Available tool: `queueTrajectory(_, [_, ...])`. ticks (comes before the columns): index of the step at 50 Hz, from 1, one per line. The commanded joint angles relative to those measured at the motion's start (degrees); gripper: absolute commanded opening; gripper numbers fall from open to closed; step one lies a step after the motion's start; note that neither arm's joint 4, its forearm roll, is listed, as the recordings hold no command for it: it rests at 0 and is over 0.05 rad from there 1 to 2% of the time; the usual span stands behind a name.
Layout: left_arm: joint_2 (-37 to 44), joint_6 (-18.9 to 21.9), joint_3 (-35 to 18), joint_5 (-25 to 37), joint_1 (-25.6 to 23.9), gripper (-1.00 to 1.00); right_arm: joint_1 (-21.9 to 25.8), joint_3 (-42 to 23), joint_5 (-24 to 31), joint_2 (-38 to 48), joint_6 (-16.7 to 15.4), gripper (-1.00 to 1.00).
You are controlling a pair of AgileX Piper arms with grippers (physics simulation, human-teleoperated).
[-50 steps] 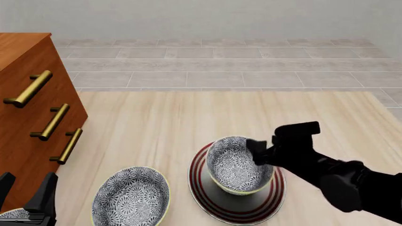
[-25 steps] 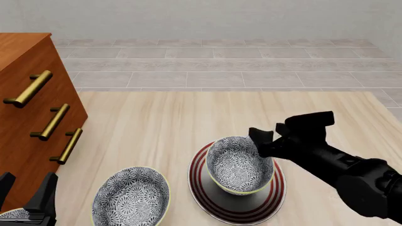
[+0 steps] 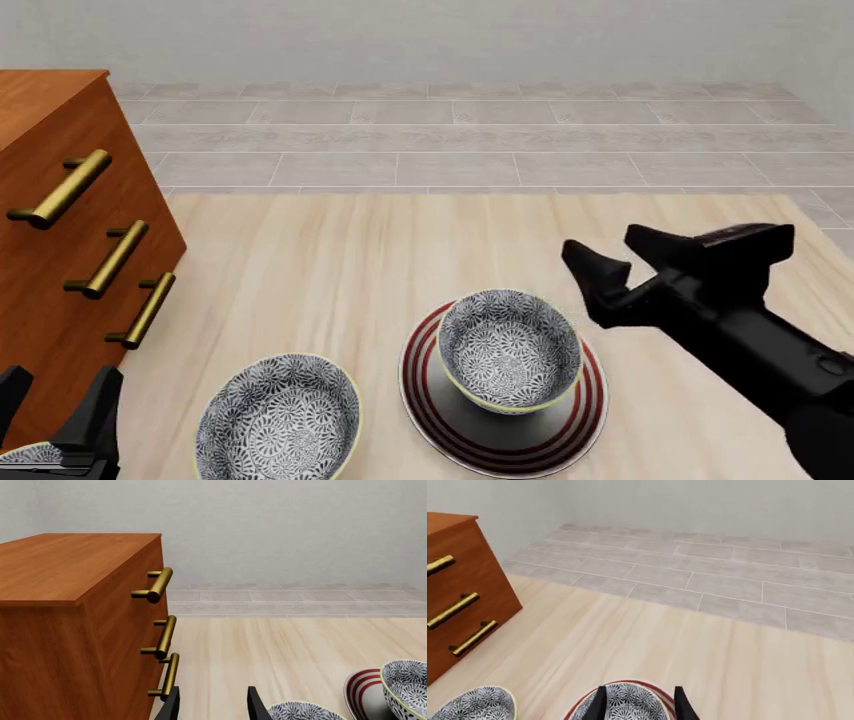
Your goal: Pick up the bowl and put it in the front on the plate.
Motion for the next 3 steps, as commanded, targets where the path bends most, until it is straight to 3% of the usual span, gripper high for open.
queueTrajectory(1, [0.0,0.0,0.0,0.0,0.0,1.0,-0.11,1.7,-4.95,-3.47,-0.98,1.0])
queueTrajectory(3, [0.0,0.0,0.0,0.0,0.0,1.0,-0.26,2.33,-6.8,-3.59,-0.42,1.0])
